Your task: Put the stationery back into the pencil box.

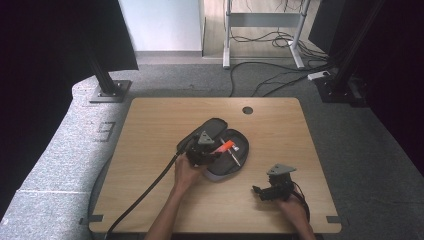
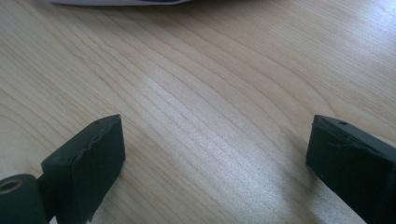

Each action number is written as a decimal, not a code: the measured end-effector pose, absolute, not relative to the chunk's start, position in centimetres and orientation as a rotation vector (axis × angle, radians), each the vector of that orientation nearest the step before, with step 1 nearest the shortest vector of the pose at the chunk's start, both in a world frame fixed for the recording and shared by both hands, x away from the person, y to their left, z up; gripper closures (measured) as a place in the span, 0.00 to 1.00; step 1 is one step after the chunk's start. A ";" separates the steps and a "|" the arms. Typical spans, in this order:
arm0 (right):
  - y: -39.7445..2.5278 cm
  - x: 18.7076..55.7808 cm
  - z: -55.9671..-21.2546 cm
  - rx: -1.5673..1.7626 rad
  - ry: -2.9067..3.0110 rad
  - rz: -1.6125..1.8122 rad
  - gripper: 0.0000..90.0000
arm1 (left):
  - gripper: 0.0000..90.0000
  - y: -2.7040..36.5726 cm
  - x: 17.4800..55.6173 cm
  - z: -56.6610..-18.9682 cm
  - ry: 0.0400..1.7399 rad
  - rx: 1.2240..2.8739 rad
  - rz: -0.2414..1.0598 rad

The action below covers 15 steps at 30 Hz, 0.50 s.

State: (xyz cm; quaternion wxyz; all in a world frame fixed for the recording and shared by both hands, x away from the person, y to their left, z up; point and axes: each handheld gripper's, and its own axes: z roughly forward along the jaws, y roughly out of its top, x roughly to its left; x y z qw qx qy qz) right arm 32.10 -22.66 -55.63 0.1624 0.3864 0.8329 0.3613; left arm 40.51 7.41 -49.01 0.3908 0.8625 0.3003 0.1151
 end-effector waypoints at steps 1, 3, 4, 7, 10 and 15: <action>-22.7 32.1 -55.6 1.102 2.377 1.031 0.05 | 0.74 7.4 40.6 -49.2 0.768 2.189 0.290; -22.7 32.1 -55.6 1.104 2.377 1.031 0.05 | 0.74 7.3 40.8 -49.5 0.778 2.201 0.292; -22.7 32.1 -55.6 1.104 2.377 1.031 0.05 | 0.74 7.3 40.8 -49.7 0.783 2.209 0.291; -22.7 32.1 -55.6 1.104 2.377 1.030 0.05 | 0.74 7.1 40.9 -50.2 0.787 2.233 0.291; -22.7 32.1 -55.6 1.104 2.377 1.031 0.05 | 0.74 6.9 40.9 -50.7 0.786 2.254 0.289; -22.7 32.1 -55.6 1.104 2.377 1.030 0.05 | 0.73 6.7 40.9 -51.2 0.783 2.279 0.291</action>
